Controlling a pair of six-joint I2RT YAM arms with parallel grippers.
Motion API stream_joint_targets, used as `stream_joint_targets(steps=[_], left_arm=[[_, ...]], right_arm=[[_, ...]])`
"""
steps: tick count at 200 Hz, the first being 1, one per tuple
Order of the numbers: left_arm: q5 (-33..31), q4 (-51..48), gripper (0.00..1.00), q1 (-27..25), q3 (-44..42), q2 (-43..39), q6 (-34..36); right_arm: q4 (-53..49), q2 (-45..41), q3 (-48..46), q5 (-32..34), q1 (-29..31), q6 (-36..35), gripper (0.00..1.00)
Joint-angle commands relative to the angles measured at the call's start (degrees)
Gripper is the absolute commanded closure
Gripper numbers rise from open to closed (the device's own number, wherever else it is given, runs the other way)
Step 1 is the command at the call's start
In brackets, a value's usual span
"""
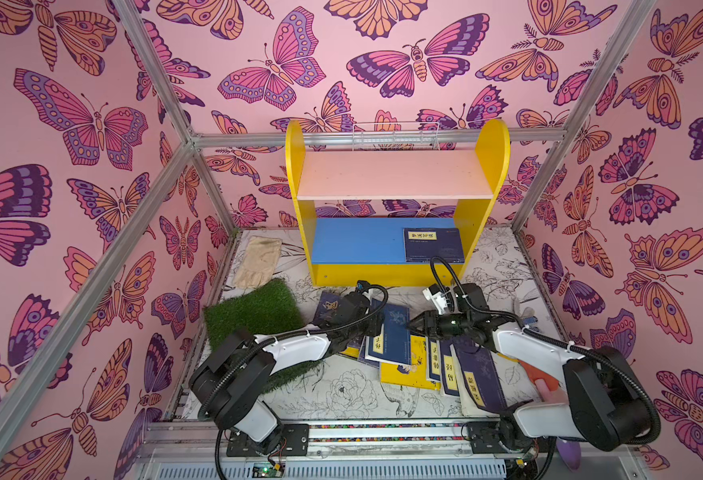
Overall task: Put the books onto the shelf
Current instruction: 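Lower the right gripper onto the pile and grasp a dark blue book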
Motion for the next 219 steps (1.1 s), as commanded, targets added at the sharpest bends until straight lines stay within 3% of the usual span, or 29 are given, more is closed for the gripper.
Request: stream_joint_targets(steps=[1,56,105,143,165,195,219], left_arm=[[0.19,0.67,0.40,0.16,-1.16,-0.35,-0.08],[-0.85,0.68,0.40,0.16,-2.12,-0.42,-0.62],[-1.44,0.65,0.40,0.18,-2.71,-0.04,-0.62],[-1.99,0.68,0.40,0.20,-3.00,0.21,-0.87],[-2.61,0.95,0.41,0.31,-3.38,0.35,-2.08],[-2.17,2.36,0.41,0.69,-4.15,0.48,-2.96],[-1.64,3.76,0.41,0.97,-4.71,0.67,-3.41]], right_arm=[[-0.13,1.97,1.47,0.17,0.28,-1.83,0.56],[-3.90,5.86,1.90,9.78,0.30,-3.23,0.55],[2.80,10.49,3.71,2.26,0.61,-0.24,0.56],[13.94,12.67,3.61,-3.76,1.89,5.06,0.59],[17.63,11.87,3.39,-5.84,2.28,6.68,0.64],[20.29,7.93,2.58,-8.06,2.34,7.75,0.77],[19.57,7.15,2.56,-9.16,2.50,7.20,0.75]])
